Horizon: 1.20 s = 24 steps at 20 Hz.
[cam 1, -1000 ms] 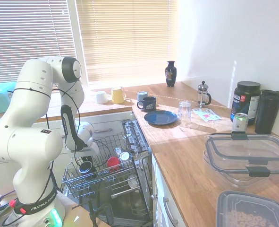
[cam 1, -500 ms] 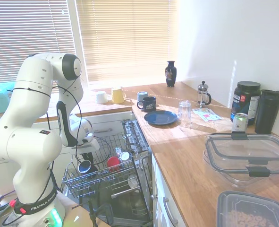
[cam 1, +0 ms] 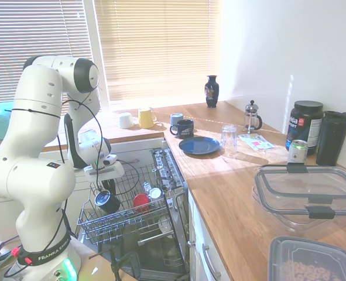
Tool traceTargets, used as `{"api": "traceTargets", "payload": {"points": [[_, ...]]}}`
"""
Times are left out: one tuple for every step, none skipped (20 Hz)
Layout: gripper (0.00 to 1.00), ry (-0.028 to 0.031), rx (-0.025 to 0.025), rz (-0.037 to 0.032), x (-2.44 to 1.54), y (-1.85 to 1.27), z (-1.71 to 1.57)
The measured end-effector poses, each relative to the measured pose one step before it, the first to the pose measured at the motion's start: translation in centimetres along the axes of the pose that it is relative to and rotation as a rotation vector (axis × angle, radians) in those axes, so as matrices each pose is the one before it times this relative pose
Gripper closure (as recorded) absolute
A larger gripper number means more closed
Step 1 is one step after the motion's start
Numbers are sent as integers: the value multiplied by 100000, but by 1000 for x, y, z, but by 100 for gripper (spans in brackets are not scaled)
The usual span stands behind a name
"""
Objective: Move the blue mug from the dishwasher to the table
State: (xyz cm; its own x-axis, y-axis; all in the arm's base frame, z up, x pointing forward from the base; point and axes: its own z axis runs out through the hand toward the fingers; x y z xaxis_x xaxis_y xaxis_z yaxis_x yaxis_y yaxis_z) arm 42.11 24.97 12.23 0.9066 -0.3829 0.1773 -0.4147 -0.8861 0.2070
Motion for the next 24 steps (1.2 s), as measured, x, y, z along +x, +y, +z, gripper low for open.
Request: {"api": "traceTargets", "payload": {"points": [[100,-674,-762,-194,550,166,-682],[100,-187,-1083,-474,784,372,-748],[100,-96,-646,-194,962,501,-783],[100,-80,-373,-68,1038,591,-762],[100,-157,-251,-6,1059,670,-724],[100,-255,-234,15,938,640,-736],[100,-198,-164,14,854,621,-670],[100,-96,-339,122,812,675,-660],[100,-108,-426,192,731,690,-672],[100,96,-725,316,760,841,-676],[100,-143,-683,351,656,960,-551],[100,62,-698,753,628,1196,-481],[100,-105,-593,1018,686,1332,-404],[100,-80,-294,1127,747,1348,-482],[100,220,-210,1084,831,1270,-565],[100,322,-163,1120,938,1235,-782],[100,378,99,1038,869,1141,-917],[100,253,-140,840,719,1088,-961],[100,414,-12,1019,636,1056,-1065],[100,653,130,947,642,1058,-1105],[100,557,321,1004,564,930,-1057],[100,497,630,1321,628,890,-891],[100,85,662,1426,671,861,-674],[100,-274,509,1308,701,774,-426]]}}
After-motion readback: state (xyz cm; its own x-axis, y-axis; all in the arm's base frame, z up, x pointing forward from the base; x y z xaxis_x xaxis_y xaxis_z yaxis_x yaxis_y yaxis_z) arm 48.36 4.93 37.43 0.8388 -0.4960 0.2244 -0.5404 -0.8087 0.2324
